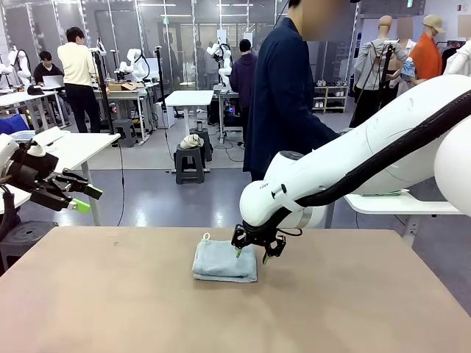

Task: Fold the towels and place them in the basket.
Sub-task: Place the folded Towel with hook on the right side of the table.

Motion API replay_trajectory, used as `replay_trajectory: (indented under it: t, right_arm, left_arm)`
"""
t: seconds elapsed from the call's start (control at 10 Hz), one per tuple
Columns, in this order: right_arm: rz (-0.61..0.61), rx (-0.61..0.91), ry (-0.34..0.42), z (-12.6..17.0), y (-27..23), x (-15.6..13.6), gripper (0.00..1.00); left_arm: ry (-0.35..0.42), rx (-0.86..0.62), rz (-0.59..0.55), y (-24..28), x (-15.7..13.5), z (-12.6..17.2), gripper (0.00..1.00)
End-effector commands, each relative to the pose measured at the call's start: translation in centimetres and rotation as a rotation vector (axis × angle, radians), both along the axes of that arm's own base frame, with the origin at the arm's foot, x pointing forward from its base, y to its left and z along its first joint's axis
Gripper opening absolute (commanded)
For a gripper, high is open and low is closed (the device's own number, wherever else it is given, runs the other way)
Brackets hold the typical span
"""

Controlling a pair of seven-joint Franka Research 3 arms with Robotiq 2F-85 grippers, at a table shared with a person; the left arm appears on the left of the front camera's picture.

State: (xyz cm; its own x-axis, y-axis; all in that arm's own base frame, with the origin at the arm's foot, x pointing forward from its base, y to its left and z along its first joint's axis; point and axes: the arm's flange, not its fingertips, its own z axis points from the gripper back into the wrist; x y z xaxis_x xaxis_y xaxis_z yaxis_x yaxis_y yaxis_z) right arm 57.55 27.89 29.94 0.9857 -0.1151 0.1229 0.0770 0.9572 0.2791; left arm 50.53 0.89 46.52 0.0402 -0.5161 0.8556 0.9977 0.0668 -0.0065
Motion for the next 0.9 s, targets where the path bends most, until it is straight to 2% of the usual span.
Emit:
replay_trajectory:
  t: [0.0, 0.1, 0.2, 0.3, 0.4, 0.5, 0.6, 0.7, 0.8]
  right_arm:
    - [-0.024, 0.011, -0.023, -0.55, 0.61, 0.59, 0.84]
    - [-0.014, 0.012, -0.027, -0.74, 0.7, 0.62, 0.84]
    - [-0.016, 0.001, -0.033, -0.85, 0.79, 0.54, 0.68]
    - [-0.015, 0.006, -0.029, -0.87, 0.75, 0.65, 0.64]
    - [-0.016, 0.01, -0.028, -0.94, 0.64, 0.67, 0.48]
    - [-0.018, 0.01, -0.026, -0.95, 0.59, 0.67, 0.44]
    - [-0.021, 0.003, -0.023, -0.97, 0.55, 0.69, 0.28]
    - [-0.019, -0.001, -0.023, -0.85, 0.52, 0.66, 0.24]
    - [-0.009, -0.005, -0.02, -0.59, 0.55, 0.54, 0.08]
  left_arm:
    - [-0.004, 0.005, -0.007, 0.02, -0.11, 0.21, 0.84]
    - [-0.004, 0.005, -0.007, 0.02, -0.11, 0.21, 0.84]
    - [-0.004, 0.005, -0.007, 0.02, -0.11, 0.21, 0.84]
    - [-0.004, 0.005, -0.007, 0.02, -0.11, 0.21, 0.84]
    - [-0.004, 0.005, -0.007, 0.02, -0.11, 0.21, 0.84]
    - [-0.004, 0.005, -0.007, 0.02, -0.11, 0.21, 0.84]
    - [-0.004, 0.005, -0.007, 0.02, -0.11, 0.21, 0.84]
    - [-0.004, 0.005, -0.007, 0.02, -0.11, 0.21, 0.84]
    - [-0.004, 0.005, -0.007, 0.02, -0.11, 0.21, 0.84]
